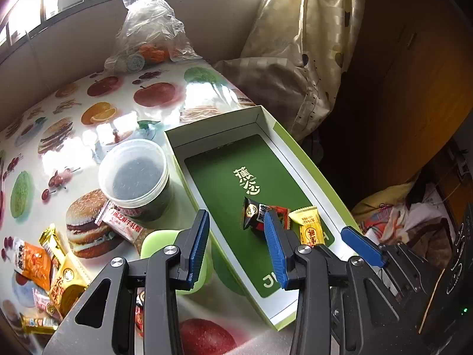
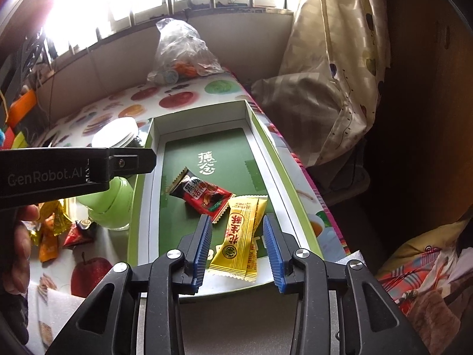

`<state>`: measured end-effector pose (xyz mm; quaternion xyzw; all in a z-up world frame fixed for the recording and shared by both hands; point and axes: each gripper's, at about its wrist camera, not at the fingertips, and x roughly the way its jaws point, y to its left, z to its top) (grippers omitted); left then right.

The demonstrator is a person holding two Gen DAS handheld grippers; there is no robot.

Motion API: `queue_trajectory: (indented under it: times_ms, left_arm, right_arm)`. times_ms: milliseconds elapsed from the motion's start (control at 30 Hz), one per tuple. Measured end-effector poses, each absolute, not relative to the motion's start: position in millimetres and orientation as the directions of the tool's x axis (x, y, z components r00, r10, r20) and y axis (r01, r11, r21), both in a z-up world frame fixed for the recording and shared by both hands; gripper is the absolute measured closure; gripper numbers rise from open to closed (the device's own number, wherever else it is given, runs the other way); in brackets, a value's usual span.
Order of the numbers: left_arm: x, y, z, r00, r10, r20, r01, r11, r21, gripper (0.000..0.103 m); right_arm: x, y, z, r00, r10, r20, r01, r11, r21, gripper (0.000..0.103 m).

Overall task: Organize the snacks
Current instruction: 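Open the left gripper to drop the packet while the right drops the candy into the box, then move both open grippers back over the snack pile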

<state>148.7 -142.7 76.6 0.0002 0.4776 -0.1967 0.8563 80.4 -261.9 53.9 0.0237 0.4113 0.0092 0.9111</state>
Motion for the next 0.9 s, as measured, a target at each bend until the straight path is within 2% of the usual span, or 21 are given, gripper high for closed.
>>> queue_trajectory:
  times_ms: [433, 900]
  left_arm:
    - [102.0, -93.5, 96.3, 0.577, -0.257, -0.775, 0.273, 0.955, -0.114, 0.063]
    - [65.3, 10.6, 83.8, 0.625, -0.184, -0.759, 0.085, 0.982, -0.168, 0.062]
  right_arm:
    - [62.1, -232.8, 76.2, 0.695, 0.084, -0.714, -0.044, 0.996, 0.073, 0.062]
    - [52.4, -178.3, 72.3, 0.673, 0.203, -0.711, -0.174, 0.978, 0.114, 0.056]
